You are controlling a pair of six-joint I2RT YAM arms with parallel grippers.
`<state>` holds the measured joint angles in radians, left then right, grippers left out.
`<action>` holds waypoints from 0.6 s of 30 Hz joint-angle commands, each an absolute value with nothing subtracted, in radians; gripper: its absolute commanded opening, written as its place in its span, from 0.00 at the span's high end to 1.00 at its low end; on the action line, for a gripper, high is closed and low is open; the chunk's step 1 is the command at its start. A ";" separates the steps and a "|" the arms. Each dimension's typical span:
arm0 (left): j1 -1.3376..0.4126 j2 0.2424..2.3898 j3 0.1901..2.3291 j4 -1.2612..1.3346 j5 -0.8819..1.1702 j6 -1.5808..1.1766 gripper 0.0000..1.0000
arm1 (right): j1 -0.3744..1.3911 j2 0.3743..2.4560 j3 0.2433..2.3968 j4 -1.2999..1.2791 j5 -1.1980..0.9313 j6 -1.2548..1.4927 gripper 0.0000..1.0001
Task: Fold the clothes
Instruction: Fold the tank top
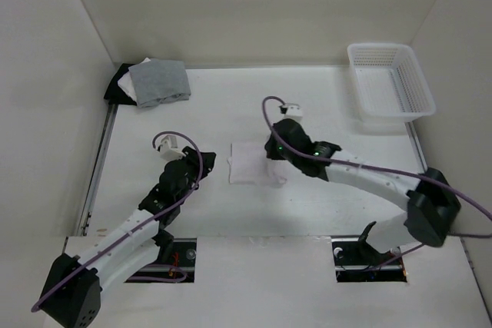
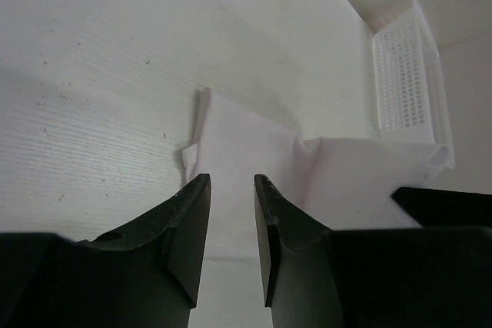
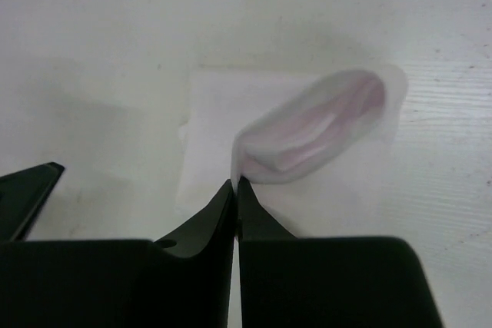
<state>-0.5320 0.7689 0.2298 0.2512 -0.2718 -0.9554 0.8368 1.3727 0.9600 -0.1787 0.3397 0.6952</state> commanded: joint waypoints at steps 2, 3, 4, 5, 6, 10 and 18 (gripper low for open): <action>-0.507 0.701 0.241 0.302 -0.247 -0.963 0.72 | 0.950 1.601 1.165 -0.336 0.442 0.647 0.94; -0.496 0.686 0.235 0.298 -0.238 -0.963 0.72 | 0.979 1.673 1.228 -0.354 0.442 0.650 0.94; -0.487 0.672 0.230 0.295 -0.233 -0.963 0.72 | 0.993 1.715 1.270 -0.366 0.442 0.652 0.94; -0.472 0.657 0.226 0.285 -0.226 -0.966 0.72 | 1.008 1.762 1.322 -0.382 0.442 0.656 0.93; -0.456 0.641 0.224 0.275 -0.216 -0.968 0.72 | 1.025 1.807 1.372 -0.396 0.443 0.663 0.89; -0.395 0.601 0.221 0.241 -0.175 -0.973 0.71 | 1.053 1.844 1.445 -0.394 0.462 0.689 0.50; -0.458 0.767 0.259 0.360 -0.156 -0.971 0.71 | 0.963 1.568 1.111 -0.106 0.359 0.692 0.74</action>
